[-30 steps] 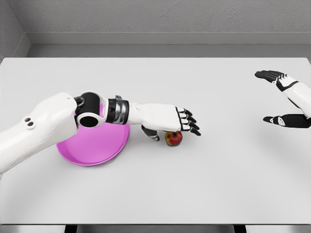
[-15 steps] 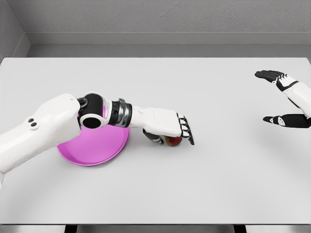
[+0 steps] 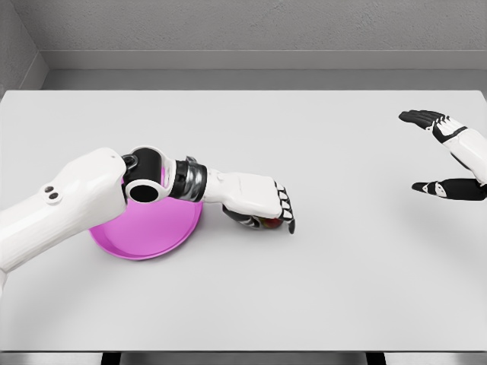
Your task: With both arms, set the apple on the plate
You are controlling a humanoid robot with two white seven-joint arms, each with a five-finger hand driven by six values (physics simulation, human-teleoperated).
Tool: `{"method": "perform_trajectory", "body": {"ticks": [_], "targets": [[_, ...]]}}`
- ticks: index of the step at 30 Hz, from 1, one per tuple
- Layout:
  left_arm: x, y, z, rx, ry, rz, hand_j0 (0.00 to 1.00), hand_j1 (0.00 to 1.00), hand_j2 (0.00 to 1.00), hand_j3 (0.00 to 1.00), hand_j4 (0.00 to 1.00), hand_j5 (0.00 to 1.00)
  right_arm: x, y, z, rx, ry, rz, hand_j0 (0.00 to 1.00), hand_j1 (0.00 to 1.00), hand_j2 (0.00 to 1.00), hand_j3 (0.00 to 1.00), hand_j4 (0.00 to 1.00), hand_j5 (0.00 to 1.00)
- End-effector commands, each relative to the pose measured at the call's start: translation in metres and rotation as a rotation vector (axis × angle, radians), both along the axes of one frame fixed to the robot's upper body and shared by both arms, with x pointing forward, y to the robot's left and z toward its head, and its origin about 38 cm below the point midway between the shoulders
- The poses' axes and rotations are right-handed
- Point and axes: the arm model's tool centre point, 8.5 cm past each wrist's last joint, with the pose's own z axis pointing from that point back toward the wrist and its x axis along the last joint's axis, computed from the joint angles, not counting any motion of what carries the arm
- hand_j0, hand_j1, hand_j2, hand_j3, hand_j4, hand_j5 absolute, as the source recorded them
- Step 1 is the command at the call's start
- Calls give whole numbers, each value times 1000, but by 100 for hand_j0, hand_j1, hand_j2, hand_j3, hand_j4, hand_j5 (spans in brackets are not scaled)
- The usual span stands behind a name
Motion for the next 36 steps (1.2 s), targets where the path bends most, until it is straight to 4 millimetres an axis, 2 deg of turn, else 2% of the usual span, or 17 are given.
{"method": "perform_trajectory", "body": {"ticks": [1, 11, 20, 36], "targets": [[1, 0, 1, -4, 3, 5, 71, 71, 71, 71, 71, 71, 0, 0, 0, 8, 1, 0, 100, 100, 100, 100, 100, 100], [6, 5, -1, 2, 5, 23, 69, 69, 69, 69, 69, 69, 0, 0, 1, 8, 0, 0, 100, 100, 100, 100, 100, 100], [4, 5, -4, 21, 11, 18, 43, 43, 43, 43, 43, 43, 0, 0, 1, 14, 0, 2, 100, 100, 100, 100, 100, 100], [2, 9, 6, 20, -11, 7, 43, 43, 43, 43, 43, 43, 0, 0, 1, 14, 0, 2, 100, 100, 100, 100, 100, 100]]}}
